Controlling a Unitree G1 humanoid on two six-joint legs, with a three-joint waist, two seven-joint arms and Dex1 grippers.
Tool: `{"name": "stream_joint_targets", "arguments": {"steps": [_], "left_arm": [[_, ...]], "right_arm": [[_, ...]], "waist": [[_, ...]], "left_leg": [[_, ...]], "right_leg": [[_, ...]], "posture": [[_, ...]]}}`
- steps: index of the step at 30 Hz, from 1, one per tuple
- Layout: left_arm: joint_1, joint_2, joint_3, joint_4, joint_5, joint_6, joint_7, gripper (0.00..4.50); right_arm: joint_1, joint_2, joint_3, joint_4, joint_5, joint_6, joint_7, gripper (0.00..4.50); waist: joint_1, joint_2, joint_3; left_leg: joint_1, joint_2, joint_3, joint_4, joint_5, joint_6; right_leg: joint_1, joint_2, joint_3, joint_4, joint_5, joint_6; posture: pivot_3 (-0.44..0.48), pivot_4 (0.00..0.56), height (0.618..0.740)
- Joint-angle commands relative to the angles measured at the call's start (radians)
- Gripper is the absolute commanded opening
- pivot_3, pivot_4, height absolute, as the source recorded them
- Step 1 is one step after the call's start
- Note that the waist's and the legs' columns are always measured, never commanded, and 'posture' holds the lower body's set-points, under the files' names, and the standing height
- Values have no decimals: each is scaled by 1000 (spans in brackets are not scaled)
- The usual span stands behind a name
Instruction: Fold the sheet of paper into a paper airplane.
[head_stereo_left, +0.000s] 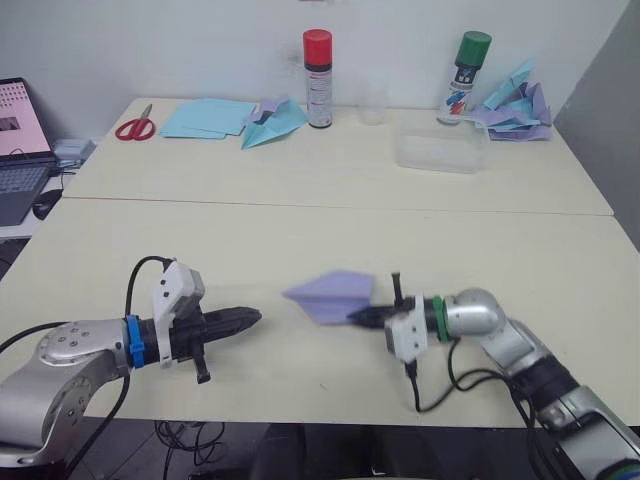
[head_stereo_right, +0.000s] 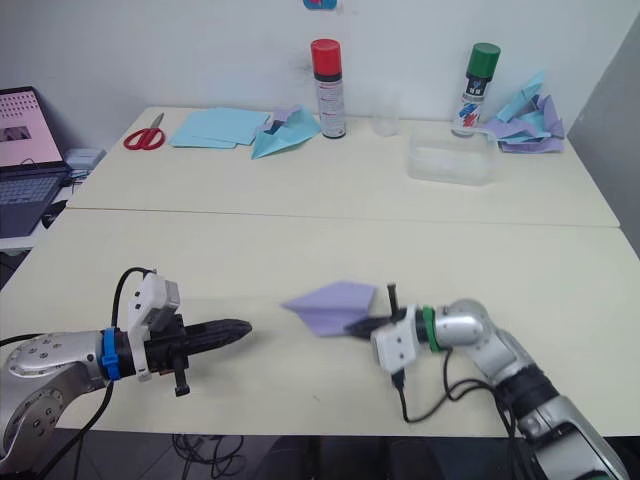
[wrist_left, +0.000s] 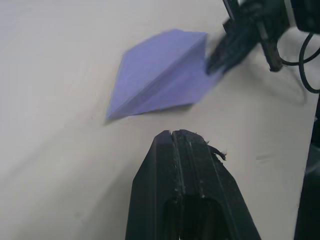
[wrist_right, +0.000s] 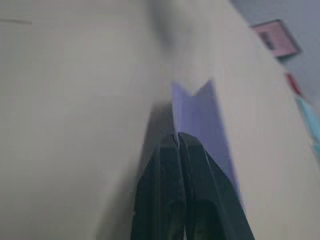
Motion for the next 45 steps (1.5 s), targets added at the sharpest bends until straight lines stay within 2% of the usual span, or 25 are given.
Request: {"name": "stream_joint_targets", "arguments": {"steps": [1, 4, 7, 8, 9, 12, 16, 21, 26, 37, 42, 45], "left_arm": [[-42, -6, -8, -32, -20, -5, 27, 0], [-94, -30, -62, -4, 16, -36, 54, 0], [-185, -77, -151, 61, 82, -76, 92, 0], [-203, -88, -169, 78, 96, -84, 100, 0], [-229, -111, -200, 105, 126, -99, 120, 0], [-284, -177, -269, 167, 180, -136, 157, 0], [-304, -249, -362, 242, 264, -209, 179, 0], [-306, -284, -424, 268, 306, -221, 183, 0], [-312, -286, -495, 299, 364, -215, 170, 0], [-230, -258, -503, 222, 349, -181, 131, 0], [-221, -257, -515, 246, 381, -199, 139, 0], [-204, -249, -503, 238, 378, -207, 135, 0]], "right_arm": [[11, -30, -7, -46, 40, 3, 31, 585], [28, -48, -17, -84, 85, 56, 56, 1617], [72, -97, -55, -186, 253, 151, 129, 2637], [84, -108, -62, -213, 297, 180, 148, 3116], [94, -120, -78, -252, 343, 230, 158, 3307], [96, -112, -137, -330, 423, 400, 118, 3307], [56, -14, -209, -360, 461, 644, -29, 3307], [55, 44, -240, -393, 436, 772, -107, 3307], [82, 48, -241, -433, 434, 845, -123, 3307], [134, 8, -267, -475, 465, 945, -72, 3307], [151, 25, -320, -508, 596, 1212, -106, 3307], [156, 23, -386, -531, 718, 1452, -153, 3307]], "waist": [[0, 0, 0], [0, 0, 0], [6, 0, 0], [6, 0, 0], [5, 0, 0], [6, -1, 0], [-1, -1, 0], [2, -1, 0], [3, 0, -1], [2, -1, -1], [2, 0, -1], [2, 0, -2]], "left_leg": [[2, 0, 0, 1, 0, 0], [5, 0, 0, 3, 1, 1], [5, 0, 0, 4, 1, 1], [4, -1, 0, 4, 1, 1], [4, -1, 0, 4, 1, 1], [3, -1, 0, 4, 1, 1], [2, -1, 0, 5, 1, 1], [1, -1, 0, 4, 1, 1], [1, -1, 0, 4, 1, 1], [2, -2, 1, 5, 1, 1], [2, -1, 0, 5, 2, 1], [2, -1, 0, 5, 2, 1]], "right_leg": [[2, 0, 0, 0, 1, -2], [5, 0, 0, 0, 4, -4], [5, 1, 0, 1, 5, -3], [5, 1, 0, 1, 6, -3], [5, 1, 1, 0, 6, -3], [5, 1, 1, 0, 6, -2], [4, 3, 1, 1, 7, -3], [3, 4, -2, 1, 7, -4], [4, 4, -1, 1, 7, -3], [4, 4, 1, 1, 8, 1], [4, 4, 0, 1, 8, 0], [4, 4, 1, 1, 8, -1]], "posture": [[0, 150, 740], [0, 150, 740], [0, 150, 740], [0, 150, 740], [0, 150, 740], [0, 150, 740], [0, 150, 740], [0, 150, 740], [0, 150, 740], [0, 150, 740], [0, 150, 740], [0, 150, 740]]}}
